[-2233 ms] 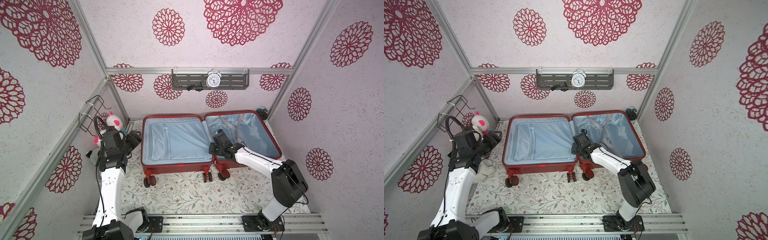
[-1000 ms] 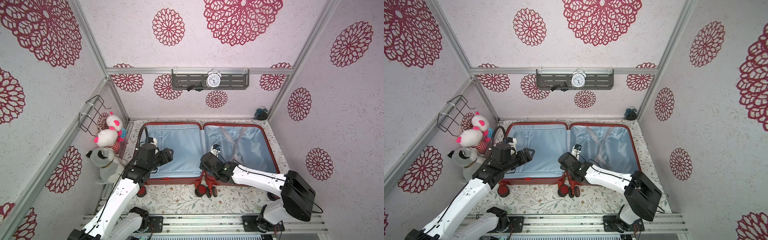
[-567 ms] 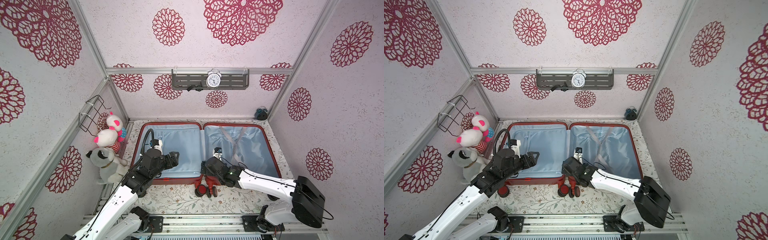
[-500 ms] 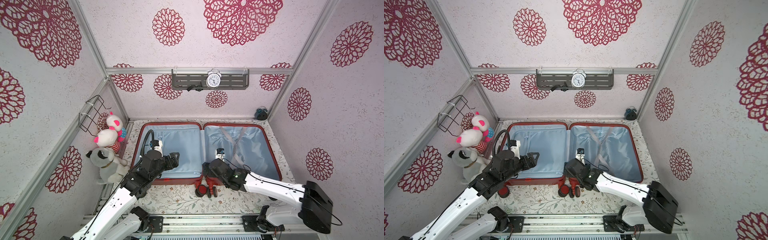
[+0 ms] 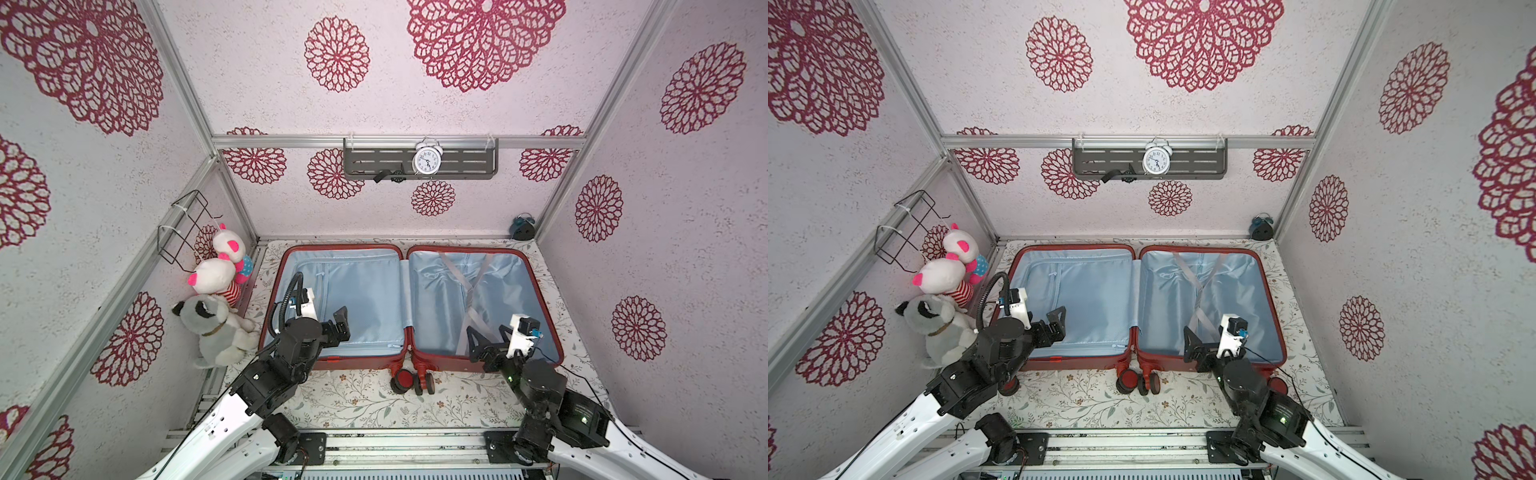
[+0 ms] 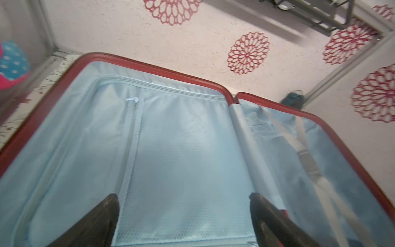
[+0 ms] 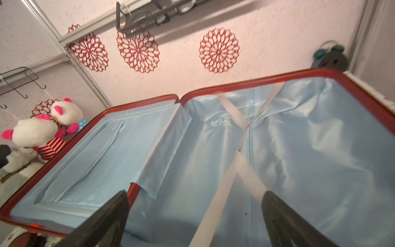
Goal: Open the suitcase zippers
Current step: Reset both arms
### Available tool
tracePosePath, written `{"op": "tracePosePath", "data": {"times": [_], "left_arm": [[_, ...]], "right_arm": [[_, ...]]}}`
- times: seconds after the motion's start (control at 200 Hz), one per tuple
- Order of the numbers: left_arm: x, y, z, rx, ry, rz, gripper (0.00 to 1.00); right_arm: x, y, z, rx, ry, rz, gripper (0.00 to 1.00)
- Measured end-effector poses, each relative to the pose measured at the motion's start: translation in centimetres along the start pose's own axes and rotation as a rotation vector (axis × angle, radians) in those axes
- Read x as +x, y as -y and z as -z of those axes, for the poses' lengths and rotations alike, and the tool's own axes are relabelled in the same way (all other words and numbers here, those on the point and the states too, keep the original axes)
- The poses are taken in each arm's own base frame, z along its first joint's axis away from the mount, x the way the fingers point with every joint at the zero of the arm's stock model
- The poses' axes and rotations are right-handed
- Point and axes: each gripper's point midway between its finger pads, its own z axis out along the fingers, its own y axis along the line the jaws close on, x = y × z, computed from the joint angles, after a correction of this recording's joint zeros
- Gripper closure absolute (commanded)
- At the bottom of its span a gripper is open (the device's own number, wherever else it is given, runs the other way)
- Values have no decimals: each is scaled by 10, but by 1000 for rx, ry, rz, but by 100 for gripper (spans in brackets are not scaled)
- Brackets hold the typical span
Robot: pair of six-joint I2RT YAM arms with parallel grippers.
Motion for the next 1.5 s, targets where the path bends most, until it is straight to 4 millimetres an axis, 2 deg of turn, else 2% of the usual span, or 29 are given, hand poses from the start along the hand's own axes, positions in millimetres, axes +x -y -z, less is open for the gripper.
{"op": "tracePosePath", "data": {"times": [0.095, 0.205, 0.29, 0.43, 0.565, 0.645, 0.72, 0.87, 0.996, 1.281, 1.496], "left_arm": [[-2, -17, -11, -86, 5, -31, 2], [-6, -46, -27, -203, -14, -43, 2], [-8, -63, -42, -280, -36, -73, 2], [-14, -87, -55, -368, -28, -106, 2], [-25, -114, -63, -413, 34, -104, 2], [-19, -130, -68, -430, 51, -117, 2], [-7, -142, -74, -430, 53, -143, 2], [22, -158, -90, -393, 47, -187, 2], [35, -172, -106, -392, 36, -177, 2], [29, -178, -149, -381, 48, -171, 2], [13, -181, -152, -413, 103, -186, 2]], "right_arm": [[-4, 16, -4, 75, 14, 51, 1], [3, 40, -21, 193, -33, 114, 1], [12, 66, -40, 286, -99, 134, 1], [19, 107, -59, 383, -149, 90, 1], [16, 156, -60, 475, -103, -5, 1], [20, 180, -56, 521, -60, -37, 1], [30, 193, -53, 542, -25, -45, 1], [52, 204, -51, 554, 9, -17, 1], [43, 205, -57, 545, 75, 9, 1], [30, 201, -83, 476, 163, 60, 1], [26, 184, -102, 422, 163, 156, 1]]}}
